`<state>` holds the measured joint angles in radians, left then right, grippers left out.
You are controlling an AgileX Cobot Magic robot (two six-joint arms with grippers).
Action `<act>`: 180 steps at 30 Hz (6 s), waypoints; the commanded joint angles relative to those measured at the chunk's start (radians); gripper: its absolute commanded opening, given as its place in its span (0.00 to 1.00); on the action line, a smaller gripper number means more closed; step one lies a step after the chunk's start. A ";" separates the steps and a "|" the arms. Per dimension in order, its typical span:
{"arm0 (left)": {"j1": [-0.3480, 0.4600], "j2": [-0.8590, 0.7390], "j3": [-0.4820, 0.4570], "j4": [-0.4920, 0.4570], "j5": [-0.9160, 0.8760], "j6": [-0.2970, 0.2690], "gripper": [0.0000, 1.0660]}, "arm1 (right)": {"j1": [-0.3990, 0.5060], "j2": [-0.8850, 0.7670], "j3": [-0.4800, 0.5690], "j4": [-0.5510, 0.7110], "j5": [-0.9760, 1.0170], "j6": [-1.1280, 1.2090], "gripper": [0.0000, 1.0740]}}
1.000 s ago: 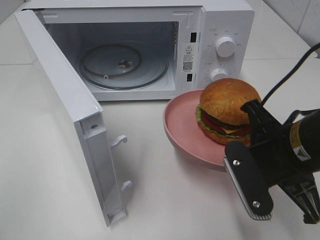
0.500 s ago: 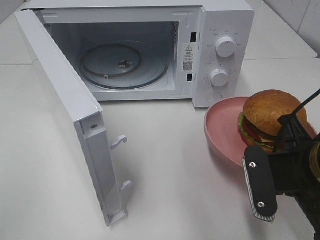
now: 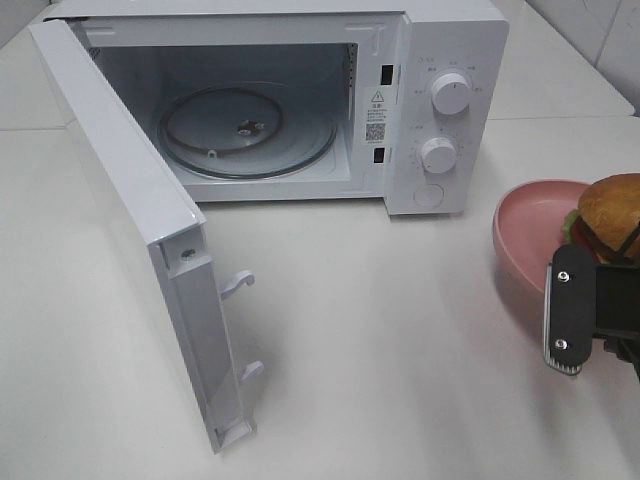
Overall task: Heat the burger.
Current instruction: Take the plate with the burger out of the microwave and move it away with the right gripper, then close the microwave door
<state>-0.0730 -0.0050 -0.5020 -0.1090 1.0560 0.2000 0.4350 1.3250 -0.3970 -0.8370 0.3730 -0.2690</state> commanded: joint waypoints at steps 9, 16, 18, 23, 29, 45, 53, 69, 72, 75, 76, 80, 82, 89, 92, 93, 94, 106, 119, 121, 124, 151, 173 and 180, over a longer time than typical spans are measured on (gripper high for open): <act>0.001 -0.020 0.003 -0.008 -0.014 -0.009 0.00 | -0.074 0.158 -0.060 -0.081 -0.056 -0.026 0.00; 0.001 -0.020 0.003 -0.008 -0.014 -0.009 0.00 | -0.074 0.375 -0.209 -0.084 0.001 0.041 0.00; 0.001 -0.020 0.003 -0.008 -0.014 -0.009 0.00 | -0.074 0.424 -0.242 -0.084 0.033 0.045 0.00; 0.001 -0.020 0.003 -0.008 -0.014 -0.009 0.00 | -0.074 0.494 -0.300 -0.084 0.074 0.061 0.00; 0.001 -0.020 0.003 -0.008 -0.014 -0.009 0.00 | -0.074 0.511 -0.344 -0.102 0.079 0.115 0.01; 0.001 -0.020 0.003 -0.008 -0.014 -0.009 0.00 | -0.074 0.513 -0.381 -0.093 0.157 0.294 0.34; 0.001 -0.020 0.003 -0.008 -0.014 -0.009 0.00 | -0.071 0.482 -0.381 -0.057 0.173 0.385 0.46; 0.001 -0.020 0.003 -0.008 -0.014 -0.009 0.00 | -0.071 0.278 -0.381 0.425 0.221 0.463 0.60; 0.001 -0.020 0.003 -0.008 -0.014 -0.009 0.00 | -0.071 0.253 -0.400 0.545 0.293 0.507 0.69; 0.001 -0.020 0.003 -0.008 -0.014 -0.009 0.00 | -0.071 0.241 -0.429 0.641 0.375 0.491 0.73; 0.001 -0.020 0.003 -0.008 -0.014 -0.009 0.00 | -0.071 0.241 -0.429 0.641 0.375 0.491 0.73; 0.001 -0.020 0.003 -0.007 -0.014 -0.009 0.00 | -0.077 0.207 -0.461 0.760 0.418 0.460 0.72; 0.001 -0.020 0.003 -0.006 -0.014 -0.009 0.00 | -0.099 0.192 -0.474 0.794 0.418 0.451 0.71; 0.001 -0.020 0.003 -0.006 -0.014 -0.009 0.00 | -0.218 0.136 -0.492 0.856 0.466 0.398 0.70; 0.001 -0.020 0.003 -0.006 -0.014 -0.009 0.00 | -0.250 0.081 -0.492 0.842 0.494 0.398 0.70; 0.001 -0.020 0.003 -0.006 -0.014 -0.009 0.00 | -0.251 0.032 -0.492 0.823 0.514 0.399 0.70; 0.001 -0.020 0.003 -0.006 -0.014 -0.009 0.00 | -0.251 0.032 -0.492 0.823 0.514 0.399 0.70; 0.001 -0.020 0.003 -0.006 -0.014 -0.009 0.00 | -0.248 -0.349 -0.492 0.810 0.621 0.371 0.70; 0.001 -0.020 0.003 -0.006 -0.014 -0.009 0.00 | -0.248 -0.701 -0.360 0.844 0.659 0.301 0.70; 0.001 -0.020 0.003 -0.006 -0.014 -0.009 0.00 | -0.248 -0.763 -0.319 0.851 0.650 0.269 0.70; 0.001 -0.020 0.003 -0.006 -0.014 -0.009 0.00 | -0.248 -0.857 -0.262 0.855 0.615 0.249 0.70; 0.001 -0.020 0.003 -0.008 -0.014 -0.009 0.00 | -0.248 -1.302 -0.104 0.827 0.630 0.254 0.64; 0.001 -0.020 0.003 -0.001 -0.014 -0.009 0.00 | -0.248 -1.301 -0.103 0.814 0.629 0.269 0.63; 0.001 -0.020 0.003 -0.004 -0.016 -0.009 0.00 | -0.248 -1.301 -0.103 0.814 0.629 0.269 0.63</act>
<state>-0.0730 -0.0050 -0.5020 -0.1070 1.0560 0.2000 0.1910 0.0310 -0.5020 -0.0150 1.0010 -0.0070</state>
